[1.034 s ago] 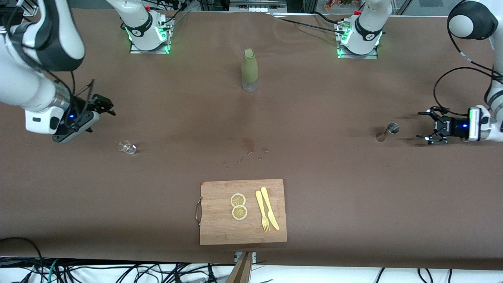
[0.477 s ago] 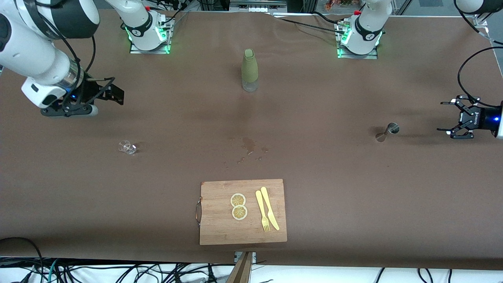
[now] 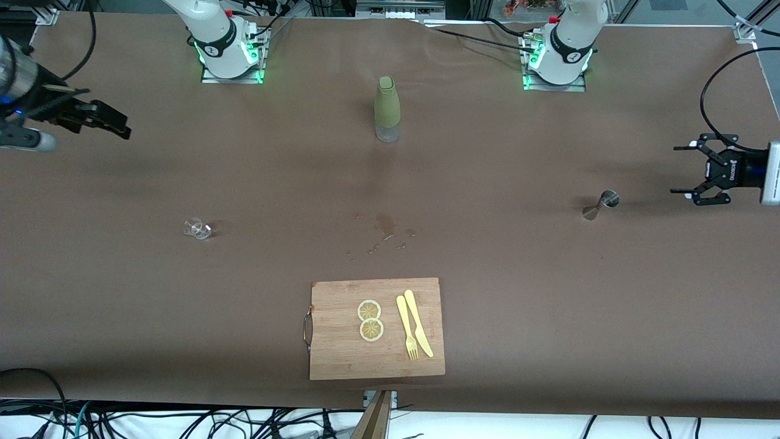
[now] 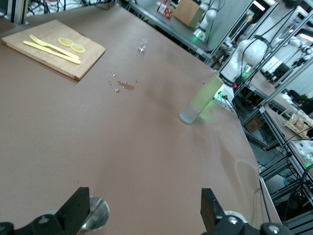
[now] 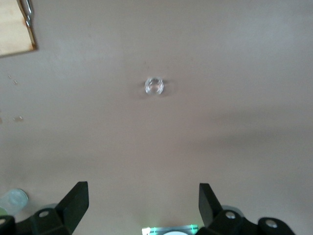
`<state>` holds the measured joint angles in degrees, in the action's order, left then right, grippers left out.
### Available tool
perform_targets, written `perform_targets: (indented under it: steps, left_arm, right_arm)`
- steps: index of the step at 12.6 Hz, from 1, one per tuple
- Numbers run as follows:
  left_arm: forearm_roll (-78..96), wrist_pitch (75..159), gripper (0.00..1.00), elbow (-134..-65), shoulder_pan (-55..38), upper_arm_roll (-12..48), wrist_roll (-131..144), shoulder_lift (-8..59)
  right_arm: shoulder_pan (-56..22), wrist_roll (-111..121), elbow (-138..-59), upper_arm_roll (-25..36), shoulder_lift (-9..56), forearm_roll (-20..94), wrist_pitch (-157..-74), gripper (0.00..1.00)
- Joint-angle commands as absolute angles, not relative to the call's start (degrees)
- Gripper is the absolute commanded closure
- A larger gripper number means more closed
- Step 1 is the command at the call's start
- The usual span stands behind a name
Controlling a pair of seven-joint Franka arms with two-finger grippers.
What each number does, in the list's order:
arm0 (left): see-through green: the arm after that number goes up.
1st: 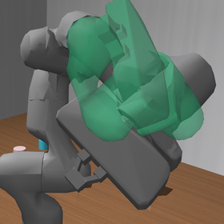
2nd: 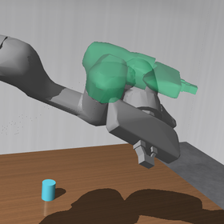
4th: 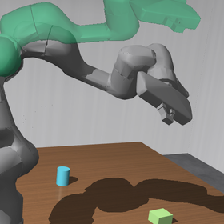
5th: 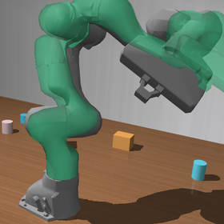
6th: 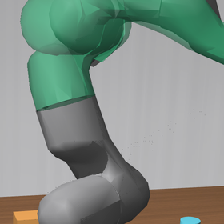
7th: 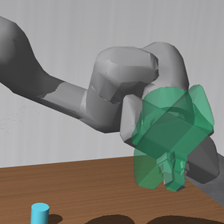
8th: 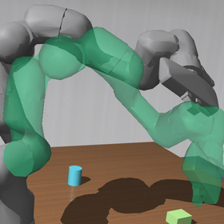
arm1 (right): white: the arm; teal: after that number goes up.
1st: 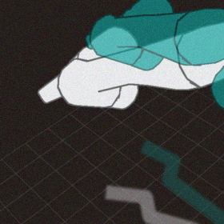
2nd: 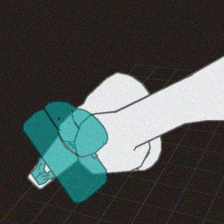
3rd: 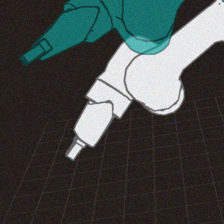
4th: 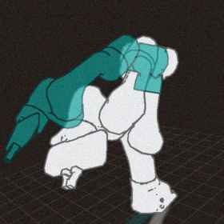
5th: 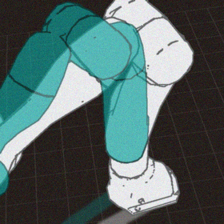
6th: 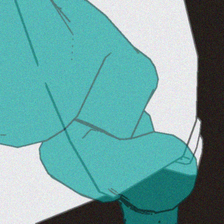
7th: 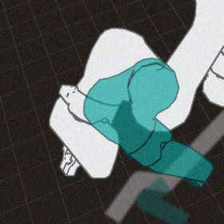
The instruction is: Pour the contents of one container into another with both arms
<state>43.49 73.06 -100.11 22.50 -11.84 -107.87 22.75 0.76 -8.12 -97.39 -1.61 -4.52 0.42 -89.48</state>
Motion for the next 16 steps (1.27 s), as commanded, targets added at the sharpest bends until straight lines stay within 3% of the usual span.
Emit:
perform_targets:
  steps: [1, 6, 13, 16]
  left_arm:
    - [40.4, 77.8, 0.0, -106.2, 19.1, -11.7, -102.8, 15.0]
    - [38.4, 80.9, 0.0, -106.2, 14.6, -10.2, -86.2, 10.5]
    - [29.9, 85.3, 0.0, -102.8, 14.6, 2.8, -49.9, 1.8]
    - [21.7, 85.3, 0.0, -97.3, 14.6, 9.3, -37.1, 1.0]
  right_arm:
    - [1.0, -8.8, -93.8, -1.9, -4.0, -0.6, -88.1, 0.0]
    - [1.0, -9.1, -93.8, -1.9, -4.0, -0.9, -88.2, 0.0]
    - [0.9, -8.5, -93.6, -0.1, -2.6, 0.0, -89.8, 0.0]
    - [0.8, -8.6, -93.6, -0.2, -2.5, 0.0, -90.0, 0.0]
